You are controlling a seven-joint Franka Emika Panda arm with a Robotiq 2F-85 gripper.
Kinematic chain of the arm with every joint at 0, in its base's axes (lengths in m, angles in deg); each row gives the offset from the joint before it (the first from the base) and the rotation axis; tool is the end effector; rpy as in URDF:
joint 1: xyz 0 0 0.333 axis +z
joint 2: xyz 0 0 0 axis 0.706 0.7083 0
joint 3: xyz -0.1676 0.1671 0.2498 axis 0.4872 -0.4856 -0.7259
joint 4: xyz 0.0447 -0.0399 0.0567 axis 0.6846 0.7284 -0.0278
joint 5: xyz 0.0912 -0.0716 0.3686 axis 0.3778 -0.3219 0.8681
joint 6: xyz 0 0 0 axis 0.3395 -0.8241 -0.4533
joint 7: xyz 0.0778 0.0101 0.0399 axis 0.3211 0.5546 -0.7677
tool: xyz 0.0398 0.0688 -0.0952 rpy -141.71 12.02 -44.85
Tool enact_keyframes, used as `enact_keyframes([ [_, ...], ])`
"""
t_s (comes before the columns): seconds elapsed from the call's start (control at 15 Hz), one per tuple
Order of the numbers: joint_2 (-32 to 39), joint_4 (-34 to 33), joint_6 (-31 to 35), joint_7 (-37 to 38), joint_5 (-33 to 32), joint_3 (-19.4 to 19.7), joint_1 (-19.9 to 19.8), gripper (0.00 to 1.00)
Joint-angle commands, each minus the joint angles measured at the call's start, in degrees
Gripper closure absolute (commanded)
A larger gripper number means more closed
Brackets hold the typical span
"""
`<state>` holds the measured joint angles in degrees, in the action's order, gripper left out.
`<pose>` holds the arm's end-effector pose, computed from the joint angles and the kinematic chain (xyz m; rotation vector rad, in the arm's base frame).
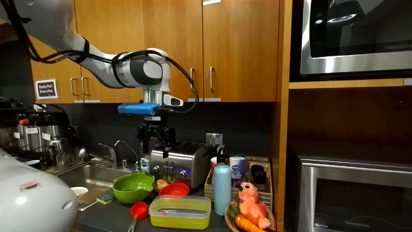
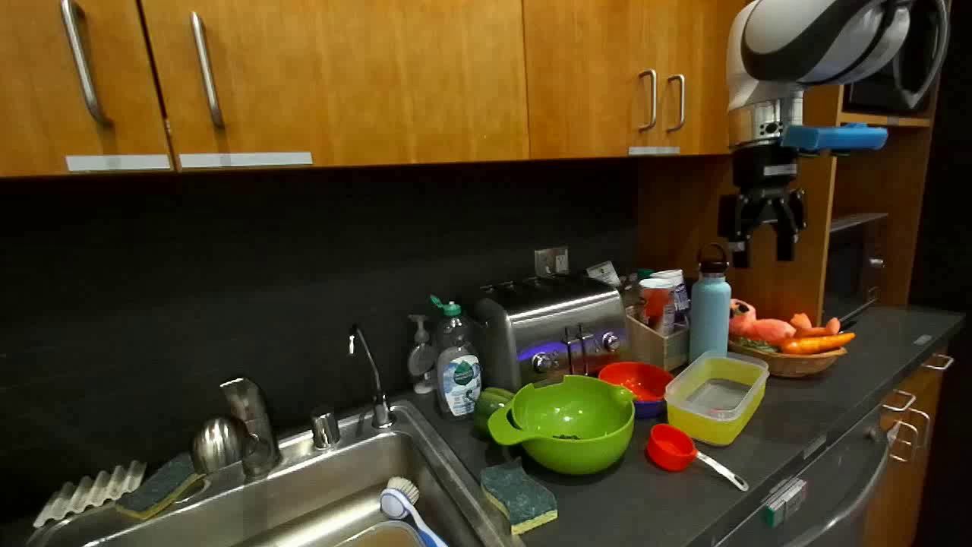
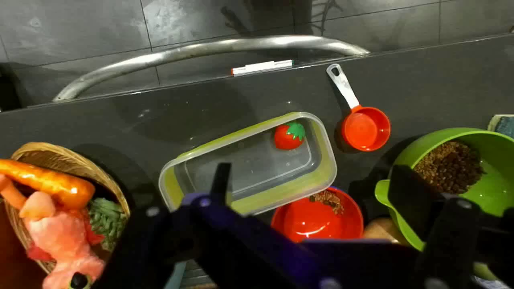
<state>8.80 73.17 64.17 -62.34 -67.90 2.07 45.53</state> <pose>0.3329 0.0072 0.4707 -3.1222 0.0330 0.1056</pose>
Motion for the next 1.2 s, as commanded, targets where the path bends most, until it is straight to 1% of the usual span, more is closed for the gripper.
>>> enact_keyframes([
  [0.0, 0.02, -0.09, -0.12, -0.08, 0.06, -0.13, -0.16, 0.0],
  [0.33, 0.02, -0.09, -0.12, -0.08, 0.06, -0.13, -0.16, 0.0],
  [0.4, 0.64, -0.52, -0.65, 0.92, -1.63, -1.13, -0.6, 0.0],
  [0.6, -0.15, -1.68, 3.32, 0.14, -7.25, -4.23, 0.33, 0.0],
  [0.87, -1.19, -3.72, 6.15, -0.33, -14.46, -7.84, 1.36, 0.0],
  [1.07, -2.05, -6.2, 6.68, -1.38, -21.6, -9.35, 1.51, 0.0],
  [1.13, -1.98, -6.58, 9.94, -0.29, -23.42, -9.2, 1.29, 0.0],
])
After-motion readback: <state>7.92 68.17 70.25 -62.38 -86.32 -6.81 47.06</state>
